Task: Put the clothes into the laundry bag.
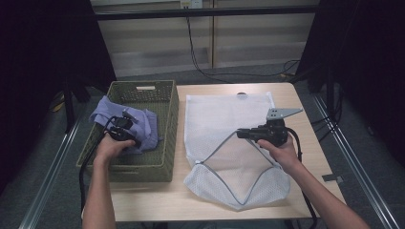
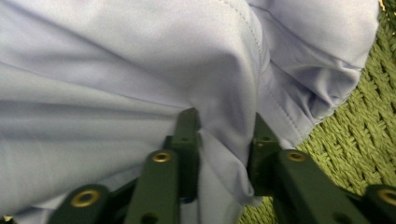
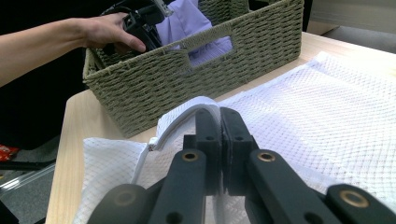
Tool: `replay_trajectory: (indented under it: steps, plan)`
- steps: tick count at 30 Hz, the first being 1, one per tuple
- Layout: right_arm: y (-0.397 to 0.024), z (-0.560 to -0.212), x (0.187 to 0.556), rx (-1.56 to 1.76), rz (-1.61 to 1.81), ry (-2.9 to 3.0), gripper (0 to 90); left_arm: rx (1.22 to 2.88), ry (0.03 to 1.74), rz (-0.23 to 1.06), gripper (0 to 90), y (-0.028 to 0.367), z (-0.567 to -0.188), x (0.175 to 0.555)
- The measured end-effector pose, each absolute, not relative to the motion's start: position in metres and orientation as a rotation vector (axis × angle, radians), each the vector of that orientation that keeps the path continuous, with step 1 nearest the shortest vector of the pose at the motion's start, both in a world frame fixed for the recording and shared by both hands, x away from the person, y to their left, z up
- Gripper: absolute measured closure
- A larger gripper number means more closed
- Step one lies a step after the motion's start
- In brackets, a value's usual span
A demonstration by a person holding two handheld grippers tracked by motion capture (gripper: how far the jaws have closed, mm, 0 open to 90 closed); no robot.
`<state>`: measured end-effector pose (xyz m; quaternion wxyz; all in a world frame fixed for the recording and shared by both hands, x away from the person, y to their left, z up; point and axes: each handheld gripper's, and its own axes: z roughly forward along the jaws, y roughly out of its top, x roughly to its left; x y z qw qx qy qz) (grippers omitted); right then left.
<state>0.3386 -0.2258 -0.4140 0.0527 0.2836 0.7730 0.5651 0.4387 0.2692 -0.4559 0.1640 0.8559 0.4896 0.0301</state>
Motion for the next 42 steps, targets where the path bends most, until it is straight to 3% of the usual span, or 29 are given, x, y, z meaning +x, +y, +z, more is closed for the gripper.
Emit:
replay_trajectory:
  steps: [7, 19, 33, 42]
  plan:
    - [-0.226, -0.413, 0.339, 0.865, 1.72, 2.347, 87.8, 2.324, 1.283, 0.088, 79.7, 0.267, -0.442, 0.435]
    - [-0.226, -0.413, 0.34, 0.868, 1.721, 2.345, 87.9, 2.095, 1.109, 0.18, 80.1, 0.246, -0.404, 0.415]
    - [-0.225, -0.413, 0.339, 0.862, 1.72, 2.346, 87.9, 1.881, 0.966, 0.3, 80.8, 0.26, -0.362, 0.389]
    - [-0.227, -0.412, 0.339, 0.865, 1.725, 2.339, 88.1, 1.834, 0.875, 0.372, 80.8, 0.25, -0.329, 0.377]
